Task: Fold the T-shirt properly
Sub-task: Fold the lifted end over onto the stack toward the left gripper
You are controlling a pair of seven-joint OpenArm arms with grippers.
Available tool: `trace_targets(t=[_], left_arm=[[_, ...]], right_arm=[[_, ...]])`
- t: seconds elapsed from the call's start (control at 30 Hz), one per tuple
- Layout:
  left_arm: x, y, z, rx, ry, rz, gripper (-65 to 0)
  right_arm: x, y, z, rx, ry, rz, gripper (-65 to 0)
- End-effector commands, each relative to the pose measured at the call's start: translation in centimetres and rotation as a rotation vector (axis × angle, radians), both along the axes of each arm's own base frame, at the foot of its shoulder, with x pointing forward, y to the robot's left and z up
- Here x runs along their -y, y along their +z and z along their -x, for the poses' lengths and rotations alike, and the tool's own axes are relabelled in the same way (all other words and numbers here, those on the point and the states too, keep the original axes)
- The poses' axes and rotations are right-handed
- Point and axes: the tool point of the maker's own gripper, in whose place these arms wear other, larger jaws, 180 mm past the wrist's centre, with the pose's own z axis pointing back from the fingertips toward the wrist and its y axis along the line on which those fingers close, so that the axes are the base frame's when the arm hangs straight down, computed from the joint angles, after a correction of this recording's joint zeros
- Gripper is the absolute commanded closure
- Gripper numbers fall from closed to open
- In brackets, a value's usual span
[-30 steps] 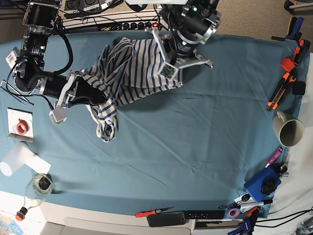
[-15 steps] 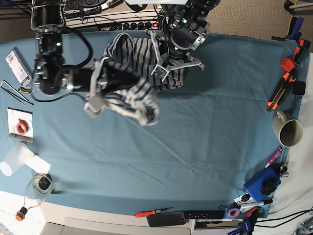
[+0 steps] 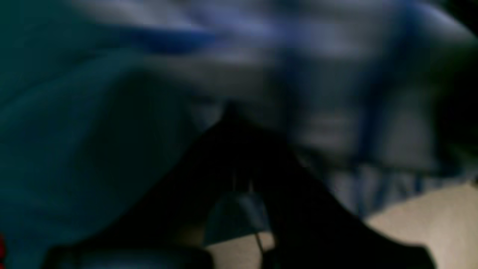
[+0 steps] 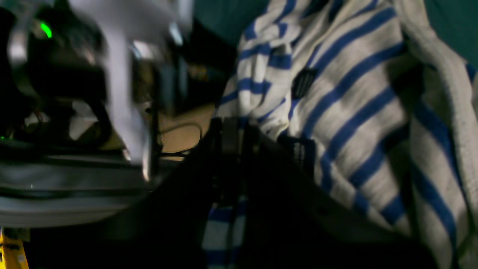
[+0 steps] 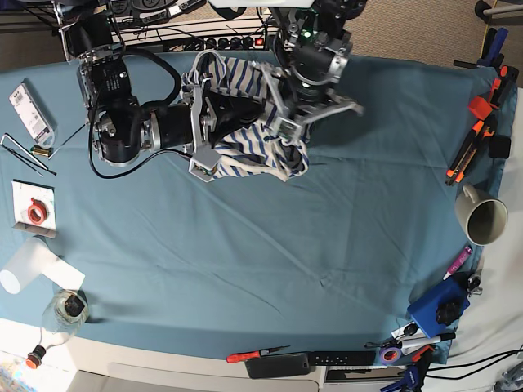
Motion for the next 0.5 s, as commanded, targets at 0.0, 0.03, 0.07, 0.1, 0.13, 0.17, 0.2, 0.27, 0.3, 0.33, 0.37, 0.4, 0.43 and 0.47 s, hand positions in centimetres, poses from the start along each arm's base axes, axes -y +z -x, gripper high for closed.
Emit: trace_targets(t=[0.0,0.03,0.07,0.1,0.13,0.17,0.2,0.27,0.3,0.33,0.37,0.4,0.43,0.47], left_arm=[[-0.1,1.5,-0.8,0.052,0.025,0.019,0.0],[-0.3,2.0,-1.0,0.068,0.04,0.024,0.0],[-0.3,2.4,-1.1,0.078,0.048,0.031,0.0],[-0.4,2.7,-1.2,0.086,0.056,0.037,0.0],[-0.5,2.9,-1.3,0.091,0.064,0.041,0.0],[-0.5,3.0,-1.3,0.094,0.066,0.043,0.0],[-0.6,3.1,-1.2,0.095,0.067,0.043,0.0],[-1.1,3.0,-1.1,0.094,0.076,0.011,0.0],[-1.7,2.9,-1.0,0.093,0.084,-0.019,0.0],[-2.3,2.9,-1.0,0.091,0.096,-0.055,0.0],[-2.9,2.9,-1.0,0.093,0.107,-0.092,0.0],[-3.5,3.0,-1.1,0.101,0.118,-0.126,0.0],[-4.0,3.2,-1.2,0.11,0.127,-0.154,0.0],[-4.4,3.3,-1.3,0.121,0.134,-0.177,0.0]], right_arm=[[-0.2,1.4,-0.7,0.035,-0.004,-0.041,0.0],[-0.2,1.5,-0.7,0.036,-0.004,-0.041,0.0],[-0.2,1.5,-0.7,0.036,-0.004,-0.041,0.0],[-0.2,1.5,-0.7,0.036,-0.004,-0.041,0.0],[-0.3,1.5,-0.8,0.037,-0.004,-0.042,0.0],[-0.2,1.4,-0.8,0.04,-0.005,-0.035,0.0],[-0.2,1.2,-0.9,0.047,-0.007,-0.021,0.0],[0.1,0.8,-1.4,0.069,-0.011,0.017,0.0],[0.3,0.6,-1.7,0.08,-0.013,0.036,0.0],[0.4,0.6,-1.9,0.09,-0.015,0.049,0.0],[0.4,0.7,-2.1,0.097,-0.015,0.05,0.0],[0.4,0.8,-2.3,0.102,-0.015,0.049,0.0],[0.4,0.9,-2.4,0.107,-0.015,0.048,-1.0],[0.4,1.0,-2.5,0.11,-0.015,0.047,-3.1]])
